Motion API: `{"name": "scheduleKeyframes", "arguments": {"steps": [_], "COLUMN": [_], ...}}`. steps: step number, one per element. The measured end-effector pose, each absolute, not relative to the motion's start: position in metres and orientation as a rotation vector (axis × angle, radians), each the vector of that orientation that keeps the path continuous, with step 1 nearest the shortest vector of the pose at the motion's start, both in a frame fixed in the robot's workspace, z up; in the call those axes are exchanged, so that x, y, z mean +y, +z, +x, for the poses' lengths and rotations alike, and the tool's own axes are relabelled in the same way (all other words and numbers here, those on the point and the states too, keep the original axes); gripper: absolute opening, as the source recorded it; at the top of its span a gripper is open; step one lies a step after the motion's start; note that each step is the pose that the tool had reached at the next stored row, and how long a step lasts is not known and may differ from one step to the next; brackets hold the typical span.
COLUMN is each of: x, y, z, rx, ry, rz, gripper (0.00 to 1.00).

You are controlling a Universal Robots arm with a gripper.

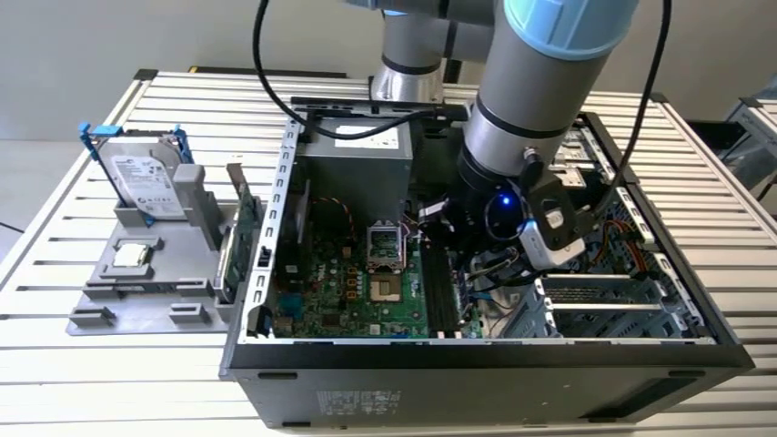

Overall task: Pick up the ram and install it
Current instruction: 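Insert the ram into the slot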

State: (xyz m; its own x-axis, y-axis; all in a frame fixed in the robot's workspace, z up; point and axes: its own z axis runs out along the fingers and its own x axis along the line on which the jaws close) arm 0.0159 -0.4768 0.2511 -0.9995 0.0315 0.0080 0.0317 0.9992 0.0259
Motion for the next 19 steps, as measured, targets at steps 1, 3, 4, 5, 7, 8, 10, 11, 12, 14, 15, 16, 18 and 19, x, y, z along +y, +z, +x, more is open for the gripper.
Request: {"name": "scheduleKeyframes", "arguments": {"steps": [1,3,4,5,7,8,10,11,12,14,15,16,18,19], "x": [-0.477,-0.476,-0.476,-0.475,-0.475,-0.475,-0.474,-0.474,-0.474,-0.474,-0.474,-0.473,-0.473,-0.473], "y": [0.25,0.249,0.249,0.248,0.247,0.246,0.244,0.244,0.243,0.242,0.24,0.239,0.237,0.236], "z": [0.016,0.017,0.017,0.018,0.018,0.018,0.018,0.018,0.018,0.018,0.018,0.018,0.018,0.018], "rx": [-3.133,-3.133,-3.133,-3.133,-3.133,-3.133,-3.133,-3.133,-3.133,-3.133,-3.133,-3.133,-3.133,-3.133], "ry": [-0.041,-0.041,-0.041,-0.041,-0.041,-0.041,-0.041,-0.041,-0.041,-0.041,-0.041,-0.041,-0.041,-0.041], "rz": [-0.049,-0.049,-0.049,-0.049,-0.05,-0.05,-0.049,-0.049,-0.049,-0.049,-0.049,-0.049,-0.049,-0.049], "gripper": [0.0,0.0,0.0,0.0,0.0,0.0,0.0,0.0,0.0,0.0,0.0,0.0,0.0,0.0]}}
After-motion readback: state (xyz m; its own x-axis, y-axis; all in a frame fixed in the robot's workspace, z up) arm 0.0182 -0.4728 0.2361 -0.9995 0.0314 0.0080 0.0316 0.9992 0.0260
